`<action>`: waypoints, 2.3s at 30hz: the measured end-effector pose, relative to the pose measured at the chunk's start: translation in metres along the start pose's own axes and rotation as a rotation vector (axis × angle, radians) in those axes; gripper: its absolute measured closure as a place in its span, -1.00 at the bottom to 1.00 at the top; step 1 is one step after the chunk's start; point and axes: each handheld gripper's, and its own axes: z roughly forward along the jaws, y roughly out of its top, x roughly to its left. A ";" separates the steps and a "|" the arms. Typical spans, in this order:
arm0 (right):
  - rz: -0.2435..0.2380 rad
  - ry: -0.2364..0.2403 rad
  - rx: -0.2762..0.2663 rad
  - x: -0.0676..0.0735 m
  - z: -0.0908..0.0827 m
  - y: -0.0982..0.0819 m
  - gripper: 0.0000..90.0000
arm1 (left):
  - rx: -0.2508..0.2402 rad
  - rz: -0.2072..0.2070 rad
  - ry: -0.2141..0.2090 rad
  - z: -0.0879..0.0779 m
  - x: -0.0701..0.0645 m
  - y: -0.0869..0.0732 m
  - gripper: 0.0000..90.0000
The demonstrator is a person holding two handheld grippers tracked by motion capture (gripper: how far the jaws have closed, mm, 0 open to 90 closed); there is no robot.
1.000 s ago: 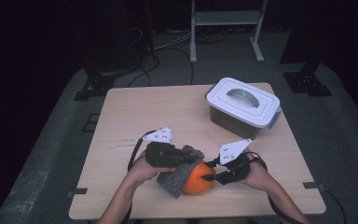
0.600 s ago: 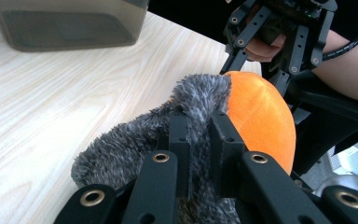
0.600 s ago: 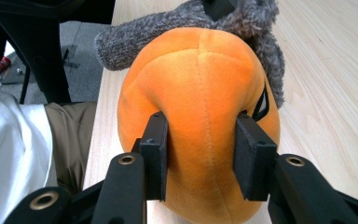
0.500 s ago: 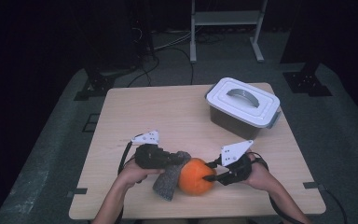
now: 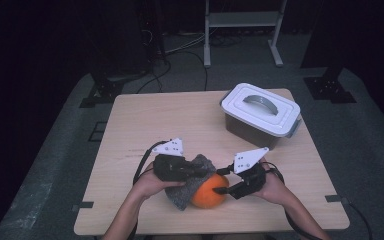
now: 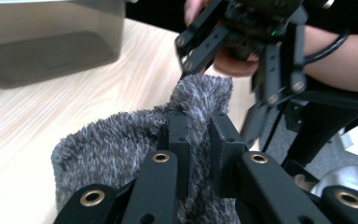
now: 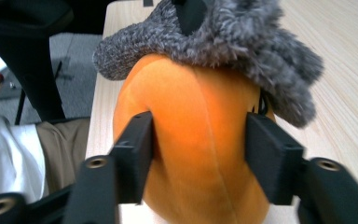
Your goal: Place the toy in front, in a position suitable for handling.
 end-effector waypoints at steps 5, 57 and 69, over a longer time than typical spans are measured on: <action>0.027 -0.031 0.015 -0.001 -0.002 -0.007 -0.12 | -0.008 -0.004 0.005 -0.003 0.002 -0.003 0.80; 0.028 -0.024 -0.024 0.002 0.010 0.032 0.31 | -0.093 -0.040 0.049 -0.030 0.007 -0.003 0.79; 0.039 0.068 -0.019 -0.013 0.010 0.005 0.24 | -0.100 -0.116 -0.006 -0.017 0.018 -0.028 0.77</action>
